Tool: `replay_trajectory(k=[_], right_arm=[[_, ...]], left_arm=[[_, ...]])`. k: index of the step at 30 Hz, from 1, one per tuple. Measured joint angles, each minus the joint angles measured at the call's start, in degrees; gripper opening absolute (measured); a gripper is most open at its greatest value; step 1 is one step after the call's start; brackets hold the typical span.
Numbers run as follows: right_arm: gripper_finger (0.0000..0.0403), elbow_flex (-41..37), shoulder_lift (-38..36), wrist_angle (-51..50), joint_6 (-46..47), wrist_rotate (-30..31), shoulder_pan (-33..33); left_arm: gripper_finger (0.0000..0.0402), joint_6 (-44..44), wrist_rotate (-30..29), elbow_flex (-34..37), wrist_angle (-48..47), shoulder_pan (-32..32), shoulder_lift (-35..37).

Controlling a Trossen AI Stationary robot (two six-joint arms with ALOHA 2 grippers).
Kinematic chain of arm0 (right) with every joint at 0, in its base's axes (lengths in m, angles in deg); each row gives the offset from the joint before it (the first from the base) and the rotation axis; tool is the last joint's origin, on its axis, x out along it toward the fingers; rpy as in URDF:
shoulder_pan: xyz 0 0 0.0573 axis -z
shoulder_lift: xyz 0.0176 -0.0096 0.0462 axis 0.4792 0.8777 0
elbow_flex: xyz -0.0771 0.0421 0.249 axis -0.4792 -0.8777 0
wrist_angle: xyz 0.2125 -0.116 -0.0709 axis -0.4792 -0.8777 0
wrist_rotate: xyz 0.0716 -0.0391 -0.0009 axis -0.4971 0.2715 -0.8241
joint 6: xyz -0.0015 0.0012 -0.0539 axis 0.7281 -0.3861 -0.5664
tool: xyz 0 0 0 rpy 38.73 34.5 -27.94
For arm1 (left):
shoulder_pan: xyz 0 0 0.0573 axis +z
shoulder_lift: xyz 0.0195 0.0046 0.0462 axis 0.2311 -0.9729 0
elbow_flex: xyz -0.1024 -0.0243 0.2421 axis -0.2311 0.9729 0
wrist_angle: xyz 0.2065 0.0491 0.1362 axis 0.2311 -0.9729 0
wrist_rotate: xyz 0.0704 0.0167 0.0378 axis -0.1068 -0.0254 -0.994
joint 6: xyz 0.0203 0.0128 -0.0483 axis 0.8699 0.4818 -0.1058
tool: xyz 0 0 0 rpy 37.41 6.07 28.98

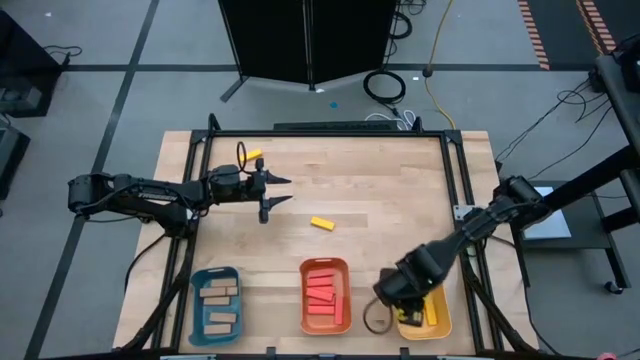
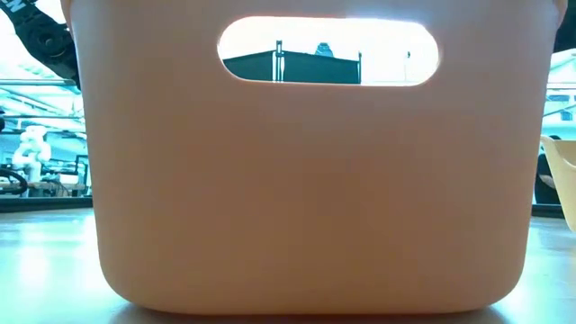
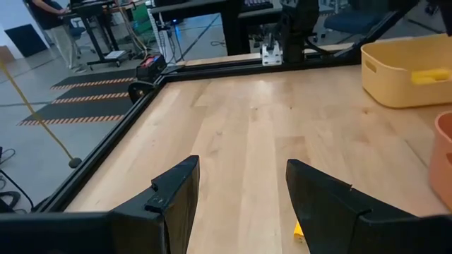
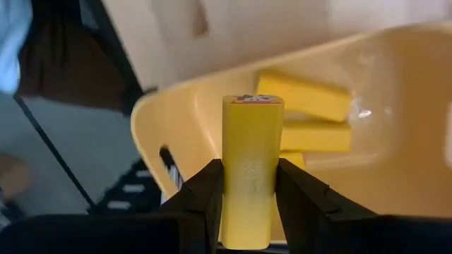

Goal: Sort blocks
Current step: Put the bottom right yellow block into the yellow bin

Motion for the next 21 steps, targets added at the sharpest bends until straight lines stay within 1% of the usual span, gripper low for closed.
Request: replay_trajectory(k=[4,9,15,21], right_arm=[[0.0098,0.00,0.00,-0.97,-3.03,0.16,-2.90],[0.0098,0.00,0.00,-0.90,-6.39,0.25,-4.07],[0.0098,0.00,0.01,-1.13,-6.59,0.90,-4.27],[0.0098,0.00,0.01,-2.90,-6.88,3.46,-4.39]], left_arm=[[0.0210,-1.02,0.01,0.00,0.82,0.02,0.00],[0.0210,-1.02,0.02,0.00,1.00,0.00,0.00],[0.0210,-1.02,0.02,0.00,0.99,0.01,-0.01],[0.0210,-1.04,0.02,0.00,0.98,0.00,-0.02]])
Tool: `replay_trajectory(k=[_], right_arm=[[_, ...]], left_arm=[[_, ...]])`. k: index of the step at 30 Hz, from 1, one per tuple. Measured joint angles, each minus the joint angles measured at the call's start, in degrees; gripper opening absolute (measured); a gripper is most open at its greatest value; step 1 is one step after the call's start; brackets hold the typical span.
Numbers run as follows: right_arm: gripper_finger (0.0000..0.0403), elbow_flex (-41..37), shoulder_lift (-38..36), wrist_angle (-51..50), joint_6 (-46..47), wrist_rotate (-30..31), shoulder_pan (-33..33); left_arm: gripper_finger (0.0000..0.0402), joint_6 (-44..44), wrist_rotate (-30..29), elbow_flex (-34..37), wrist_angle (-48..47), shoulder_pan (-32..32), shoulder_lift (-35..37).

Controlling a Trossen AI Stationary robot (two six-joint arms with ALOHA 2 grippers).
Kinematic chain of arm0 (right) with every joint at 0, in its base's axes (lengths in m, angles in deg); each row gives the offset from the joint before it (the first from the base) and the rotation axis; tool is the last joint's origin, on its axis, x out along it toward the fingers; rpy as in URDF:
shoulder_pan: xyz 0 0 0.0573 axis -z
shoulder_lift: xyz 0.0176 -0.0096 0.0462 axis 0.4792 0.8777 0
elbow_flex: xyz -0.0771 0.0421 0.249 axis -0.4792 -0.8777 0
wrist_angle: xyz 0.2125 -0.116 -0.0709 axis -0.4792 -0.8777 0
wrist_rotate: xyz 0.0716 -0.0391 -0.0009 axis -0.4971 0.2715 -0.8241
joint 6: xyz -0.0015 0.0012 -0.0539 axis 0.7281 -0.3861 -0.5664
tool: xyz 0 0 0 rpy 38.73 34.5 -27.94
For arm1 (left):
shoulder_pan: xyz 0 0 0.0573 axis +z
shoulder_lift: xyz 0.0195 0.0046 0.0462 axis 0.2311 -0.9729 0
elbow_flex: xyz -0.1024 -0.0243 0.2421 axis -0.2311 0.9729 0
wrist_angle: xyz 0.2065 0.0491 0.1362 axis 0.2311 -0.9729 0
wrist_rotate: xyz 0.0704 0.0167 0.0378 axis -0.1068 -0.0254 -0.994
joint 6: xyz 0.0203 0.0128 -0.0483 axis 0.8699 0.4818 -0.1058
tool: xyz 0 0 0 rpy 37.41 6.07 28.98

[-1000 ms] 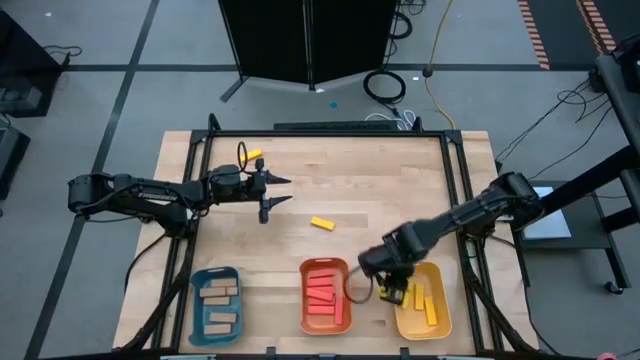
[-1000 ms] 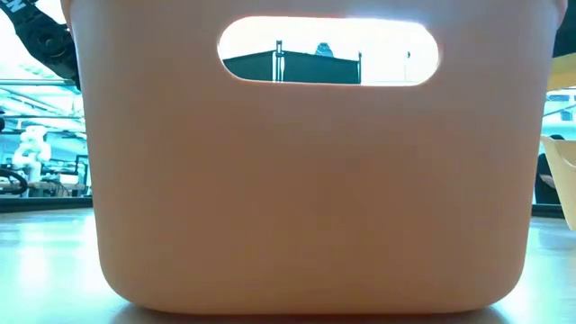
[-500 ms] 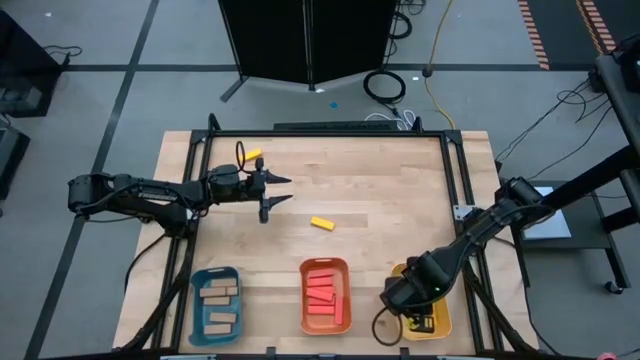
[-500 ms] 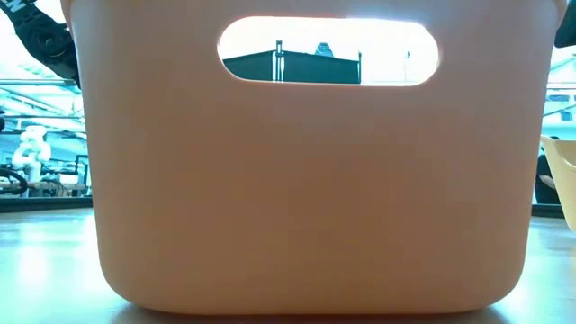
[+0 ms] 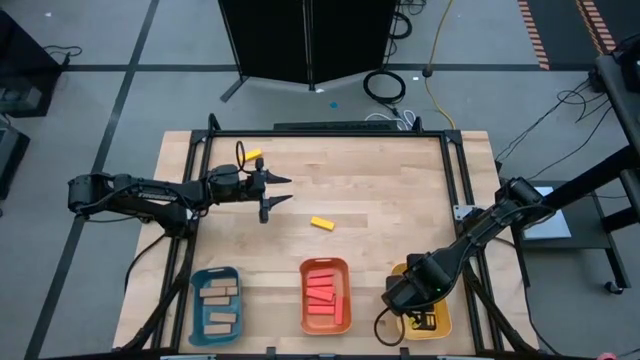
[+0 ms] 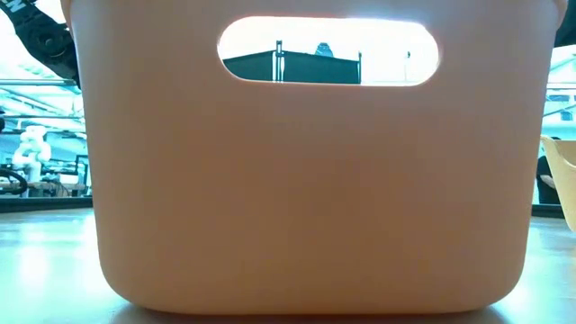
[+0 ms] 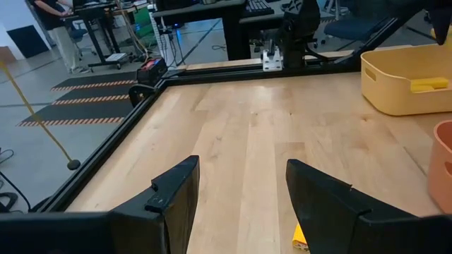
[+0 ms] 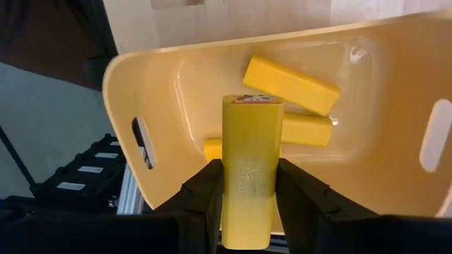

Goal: Sort blocks
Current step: Put the bottom right yellow block into the yellow bin

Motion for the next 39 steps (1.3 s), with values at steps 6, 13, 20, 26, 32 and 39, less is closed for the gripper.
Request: replay_trajectory(k=[6,13,20,26,32,39], right_arm=[[0.0110,0.00,0.01,-0.85,-1.51,0.06,0.00],[0.0173,0.00,0.01,-0.95,-2.44,0.09,0.00],[0.0207,0.00,0.01,1.09,-2.68,2.29,0.00],[0.0201,0.00,0.01,5.89,-3.05,11.47,1.06],[0.0199,0.00,0.01,12.02,-11.01,20.76,3.84],[0.0199,0.00,0.01,23.43,-19.58,44.72,9.42]], left_arm=[[0.0210,-0.02,0.00,0.00,0.00,0.00,0.02],[0.0210,-0.02,0.00,0.00,0.00,0.02,0.02],[0.0210,-0.02,0.00,0.00,0.00,0.02,0.02],[0.0210,-0.02,0.01,0.00,-0.01,0.01,0.01],[0.0210,0.00,0.01,0.00,-0.01,0.00,0.01],[0.0210,0.00,0.02,0.00,0.00,0.02,0.02]])
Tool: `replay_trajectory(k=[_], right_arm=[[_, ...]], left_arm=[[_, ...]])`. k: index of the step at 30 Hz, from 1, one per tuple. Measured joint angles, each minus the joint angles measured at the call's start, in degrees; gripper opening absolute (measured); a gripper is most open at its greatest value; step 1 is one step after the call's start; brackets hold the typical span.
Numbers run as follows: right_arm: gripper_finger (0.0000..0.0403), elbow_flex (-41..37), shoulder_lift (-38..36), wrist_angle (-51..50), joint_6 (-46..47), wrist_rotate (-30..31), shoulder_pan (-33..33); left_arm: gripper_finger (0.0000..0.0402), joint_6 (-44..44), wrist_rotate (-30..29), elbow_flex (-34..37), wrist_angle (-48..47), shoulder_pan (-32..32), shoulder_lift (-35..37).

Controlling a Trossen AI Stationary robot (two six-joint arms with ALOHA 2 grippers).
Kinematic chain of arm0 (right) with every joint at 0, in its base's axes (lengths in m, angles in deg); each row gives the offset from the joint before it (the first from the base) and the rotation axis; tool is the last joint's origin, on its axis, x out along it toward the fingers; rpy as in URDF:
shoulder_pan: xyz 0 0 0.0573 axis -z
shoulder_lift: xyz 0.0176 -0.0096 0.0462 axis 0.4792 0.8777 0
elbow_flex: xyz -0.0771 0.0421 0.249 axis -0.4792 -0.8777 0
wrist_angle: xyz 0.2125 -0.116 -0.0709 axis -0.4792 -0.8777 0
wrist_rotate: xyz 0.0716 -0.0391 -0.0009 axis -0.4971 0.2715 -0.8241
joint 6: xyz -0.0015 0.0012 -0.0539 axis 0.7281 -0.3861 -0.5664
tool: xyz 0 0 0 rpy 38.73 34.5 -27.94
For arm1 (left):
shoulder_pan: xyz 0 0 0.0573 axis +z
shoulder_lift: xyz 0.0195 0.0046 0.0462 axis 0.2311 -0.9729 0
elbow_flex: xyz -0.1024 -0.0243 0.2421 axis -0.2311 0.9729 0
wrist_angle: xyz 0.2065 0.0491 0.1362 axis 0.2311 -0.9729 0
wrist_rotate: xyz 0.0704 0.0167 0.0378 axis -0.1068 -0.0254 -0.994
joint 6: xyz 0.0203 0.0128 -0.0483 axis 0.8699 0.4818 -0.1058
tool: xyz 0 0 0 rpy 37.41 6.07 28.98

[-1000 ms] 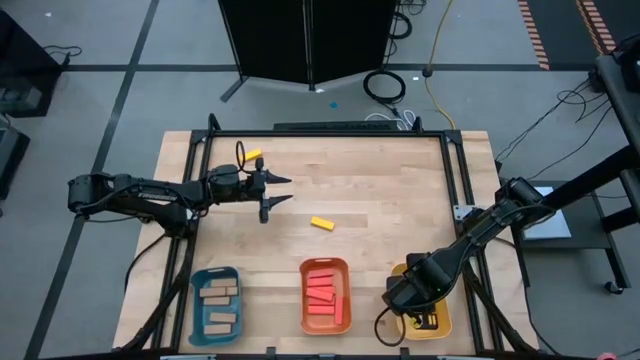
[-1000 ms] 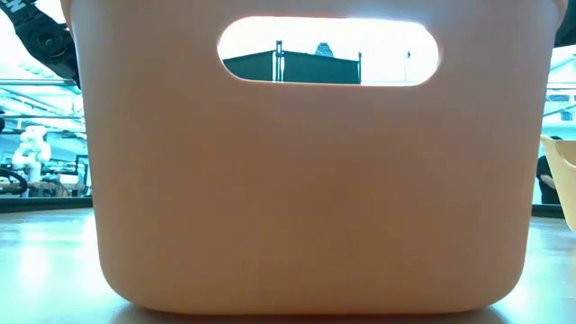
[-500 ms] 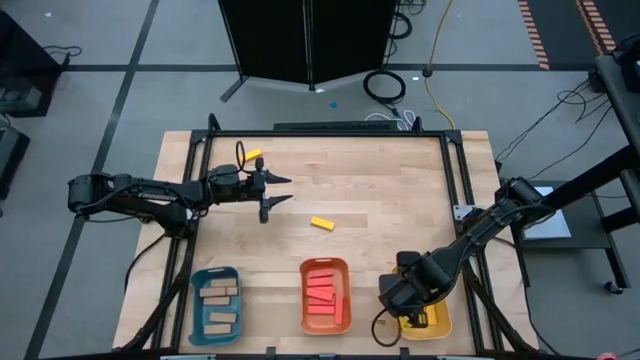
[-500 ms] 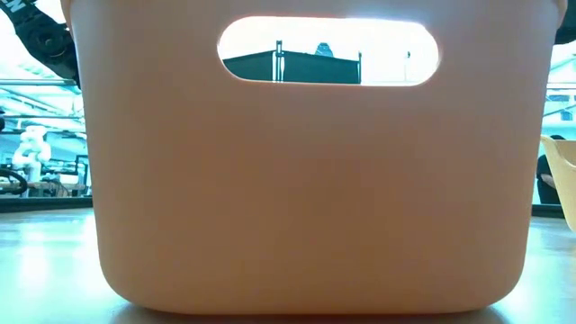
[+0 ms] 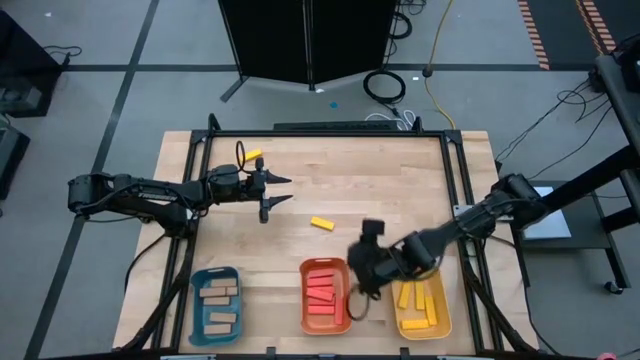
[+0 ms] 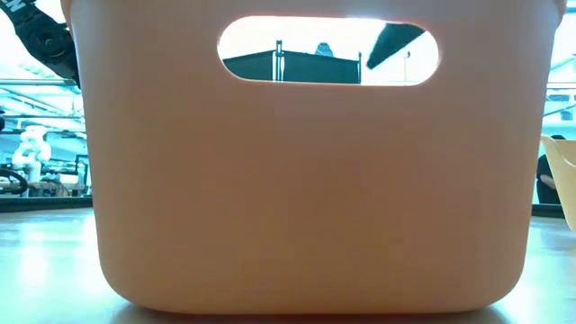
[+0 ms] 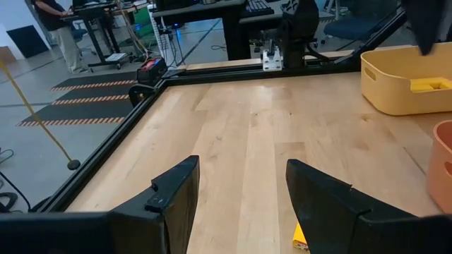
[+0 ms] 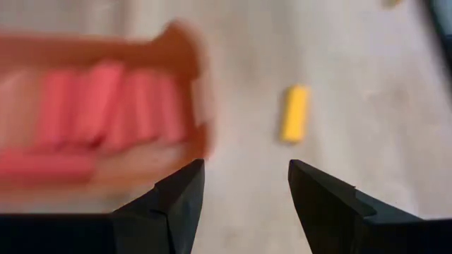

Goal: Sort blocks
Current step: Put the bottom right yellow block into the yellow bin

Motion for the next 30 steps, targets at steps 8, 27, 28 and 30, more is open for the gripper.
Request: replay_trajectory(k=[8,27,28,30], right_arm=[[0.0199,0.00,2.36,8.41,-3.32,1.03,15.21],[0.0199,-0.07,22.66,26.76,-10.93,-10.25,24.13],[0.0199,-0.07,23.08,26.83,-10.60,-10.20,24.13],[0.0199,-0.07,23.43,26.77,-9.52,-9.96,24.13]], left_arm=[[0.0210,0.01,0.00,0.00,0.00,0.00,-0.01],[0.0210,1.75,0.00,0.00,-2.21,0.01,-0.01],[0.0210,1.75,0.00,0.00,-2.21,0.05,0.00],[0.0210,1.73,0.00,0.00,-2.21,0.05,0.00]])
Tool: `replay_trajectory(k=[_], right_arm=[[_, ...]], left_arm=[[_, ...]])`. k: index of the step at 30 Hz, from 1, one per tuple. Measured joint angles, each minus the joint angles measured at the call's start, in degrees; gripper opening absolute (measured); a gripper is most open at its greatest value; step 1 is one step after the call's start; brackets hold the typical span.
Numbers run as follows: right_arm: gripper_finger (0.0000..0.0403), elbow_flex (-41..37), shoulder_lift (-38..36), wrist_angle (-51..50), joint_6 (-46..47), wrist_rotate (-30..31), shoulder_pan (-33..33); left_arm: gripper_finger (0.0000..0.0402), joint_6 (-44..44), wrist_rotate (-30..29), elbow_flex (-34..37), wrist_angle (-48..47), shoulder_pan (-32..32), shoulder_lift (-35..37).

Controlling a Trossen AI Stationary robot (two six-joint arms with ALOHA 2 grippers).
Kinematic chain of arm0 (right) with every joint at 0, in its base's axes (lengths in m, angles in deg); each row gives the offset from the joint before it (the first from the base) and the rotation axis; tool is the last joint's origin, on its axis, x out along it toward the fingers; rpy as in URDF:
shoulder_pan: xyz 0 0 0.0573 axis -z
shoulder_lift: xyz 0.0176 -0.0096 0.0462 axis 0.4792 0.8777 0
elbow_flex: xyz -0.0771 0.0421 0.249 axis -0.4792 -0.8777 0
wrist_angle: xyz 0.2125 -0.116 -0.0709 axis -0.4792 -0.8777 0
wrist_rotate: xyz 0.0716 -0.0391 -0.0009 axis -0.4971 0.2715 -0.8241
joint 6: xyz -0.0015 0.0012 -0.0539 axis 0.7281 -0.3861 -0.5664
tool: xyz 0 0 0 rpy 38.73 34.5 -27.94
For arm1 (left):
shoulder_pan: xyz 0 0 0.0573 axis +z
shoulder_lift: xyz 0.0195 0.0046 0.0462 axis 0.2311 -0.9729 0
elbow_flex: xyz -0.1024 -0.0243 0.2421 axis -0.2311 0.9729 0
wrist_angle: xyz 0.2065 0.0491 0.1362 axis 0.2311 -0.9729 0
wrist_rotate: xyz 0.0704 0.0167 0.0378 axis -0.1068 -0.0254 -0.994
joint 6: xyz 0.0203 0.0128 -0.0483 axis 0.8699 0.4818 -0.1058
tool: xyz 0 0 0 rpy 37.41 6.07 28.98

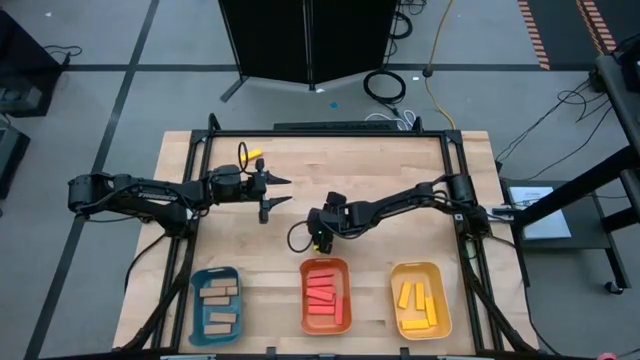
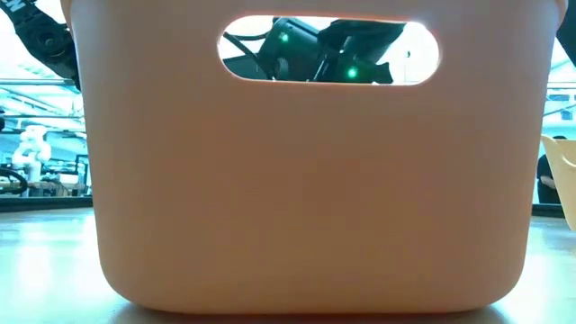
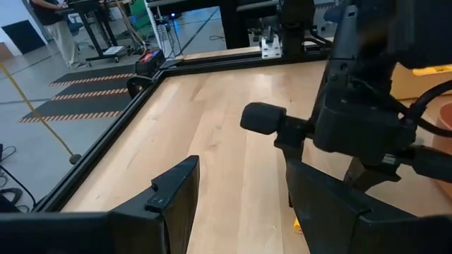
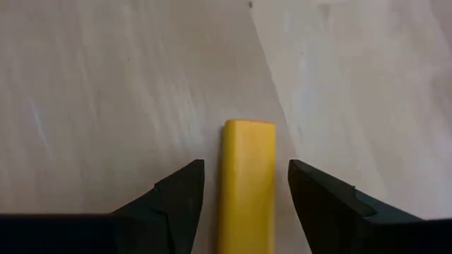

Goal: Sort blocks
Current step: Put the bottom right yellow block into the yellow bin

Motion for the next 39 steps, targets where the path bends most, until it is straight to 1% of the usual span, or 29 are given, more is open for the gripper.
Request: replay_trajectory(k=[7,10,13,19,21,24,28,31,37,39], right_arm=[[0.0196,0.02,0.43,-0.49,2.72,-0.89,-0.19],[0.0183,0.11,0.43,-1.03,3.17,-3.47,-0.14],[0.0158,0.15,0.41,-1.51,4.33,-4.67,-0.09],[0.0092,0.17,0.36,-1.76,4.21,-5.21,-0.15],[0.0078,0.17,0.32,-1.90,3.59,-5.19,-0.15],[0.0077,0.17,-0.04,-2.36,2.67,-5.27,-0.15],[0.0100,-0.07,-1.95,-4.05,2.39,-5.45,-0.02],[0.0110,-0.02,-4.84,-5.54,2.40,-5.40,0.25],[0.0104,-0.02,-12.09,-11.24,3.82,-5.37,0.22],[0.0103,-0.01,-15.12,-13.76,5.23,-7.43,-0.20]], left_arm=[[0.0210,-0.07,0.00,0.00,0.02,0.00,0.00],[0.0210,-0.07,0.00,0.00,0.06,0.00,-0.02],[0.0210,-0.09,0.00,0.00,0.07,0.00,-0.01],[0.0210,-0.13,0.00,0.00,0.11,0.00,0.00],[0.0210,-0.13,0.00,0.00,0.12,0.00,-0.01],[0.0210,-0.13,0.00,0.00,0.15,0.00,0.00],[0.0210,-0.13,0.00,0.00,0.15,0.00,-0.02],[0.0210,-0.13,0.00,0.00,0.14,0.00,-0.01],[0.0210,-0.13,0.00,0.00,0.13,0.00,0.00],[0.0210,-0.13,0.00,0.00,0.11,0.00,-0.01]])
